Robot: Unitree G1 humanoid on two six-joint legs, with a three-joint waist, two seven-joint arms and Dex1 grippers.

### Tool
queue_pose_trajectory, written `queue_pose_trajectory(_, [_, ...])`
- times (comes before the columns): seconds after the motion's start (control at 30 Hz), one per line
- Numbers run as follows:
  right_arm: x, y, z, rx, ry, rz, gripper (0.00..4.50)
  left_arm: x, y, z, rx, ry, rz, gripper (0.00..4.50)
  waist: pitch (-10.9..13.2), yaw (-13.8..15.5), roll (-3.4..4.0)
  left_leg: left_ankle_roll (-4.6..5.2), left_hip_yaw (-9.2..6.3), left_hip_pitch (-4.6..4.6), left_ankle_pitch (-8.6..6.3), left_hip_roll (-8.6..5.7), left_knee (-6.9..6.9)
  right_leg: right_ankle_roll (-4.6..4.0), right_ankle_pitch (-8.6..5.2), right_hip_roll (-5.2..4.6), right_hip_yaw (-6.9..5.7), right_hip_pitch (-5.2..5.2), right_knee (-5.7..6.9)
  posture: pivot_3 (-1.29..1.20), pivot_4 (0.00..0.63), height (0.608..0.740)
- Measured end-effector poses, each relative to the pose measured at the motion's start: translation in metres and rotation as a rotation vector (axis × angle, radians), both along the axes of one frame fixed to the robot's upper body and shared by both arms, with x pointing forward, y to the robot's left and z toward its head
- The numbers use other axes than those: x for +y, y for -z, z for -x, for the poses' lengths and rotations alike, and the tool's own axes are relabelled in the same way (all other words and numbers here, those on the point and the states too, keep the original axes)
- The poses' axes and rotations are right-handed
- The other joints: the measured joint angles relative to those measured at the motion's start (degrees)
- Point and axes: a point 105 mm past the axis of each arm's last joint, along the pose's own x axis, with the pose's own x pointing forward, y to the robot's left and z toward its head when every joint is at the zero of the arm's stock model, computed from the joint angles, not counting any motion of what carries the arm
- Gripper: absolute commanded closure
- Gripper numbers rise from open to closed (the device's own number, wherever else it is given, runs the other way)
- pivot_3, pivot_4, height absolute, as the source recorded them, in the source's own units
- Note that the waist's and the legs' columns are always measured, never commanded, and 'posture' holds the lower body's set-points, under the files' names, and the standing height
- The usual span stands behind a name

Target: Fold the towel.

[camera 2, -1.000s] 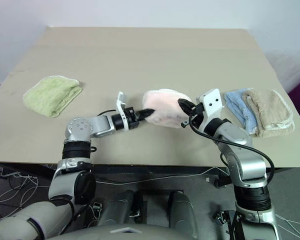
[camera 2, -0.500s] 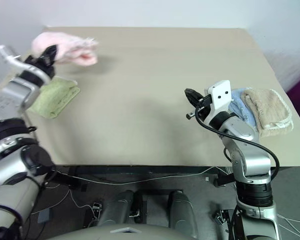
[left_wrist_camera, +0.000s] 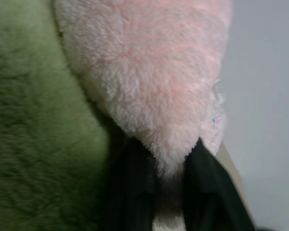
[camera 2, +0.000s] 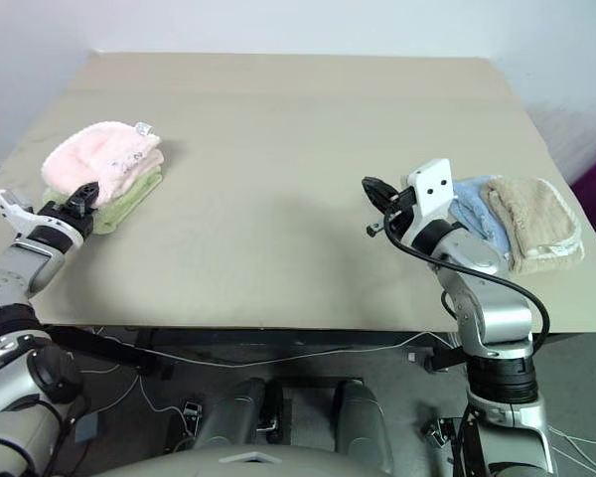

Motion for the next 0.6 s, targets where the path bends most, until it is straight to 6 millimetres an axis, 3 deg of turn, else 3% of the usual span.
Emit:
queue_pose_trajectory(0.27, [0.005,0.005,-0.001,0.018,-0.019,0.001,4.50,-0.015,0.003,0.015,-0.004,0.047,0.012,0.14,0.00,-0.03,0.00,0.00,0.00,0.00,0.00,0.00,0.00,0.00,0.00,-0.05,0.00,0.00,0.01,0.00,0.150,0.701])
queue_pose_trajectory(0.37, [0.008,0.006,-0.001,0.022,-0.023,-0.005,4.50,-0.039,0.000,0.021,-0.014,0.129,-0.023,0.02,0.00,0.17,0.00,-0.02,0.00,0.00,-0.01,-0.02,0.00,0.00,0.00,-0.08,0.00,0.02,0.00,0.00,0.150,0.701])
queue_pose_trajectory(0.47, [0.013,0.008,-0.001,0.027,-0.032,-0.016,4.50,-0.080,0.002,0.023,-0.009,0.266,-0.054,0.02,-0.01,0.46,-0.02,-0.04,-0.01,0.00,-0.03,-0.04,0.01,-0.01,0.01,-0.10,-0.01,0.04,0.00,0.00,0.150,0.701])
queue_pose_trajectory(0.6, [0.016,0.009,-0.002,0.029,-0.027,-0.033,4.50,-0.139,-0.001,0.024,-0.002,0.467,-0.232,0.02,-0.01,0.27,-0.01,-0.03,0.01,0.01,0.00,-0.03,0.00,-0.01,0.01,0.05,-0.01,0.02,0.01,0.00,0.150,0.701])
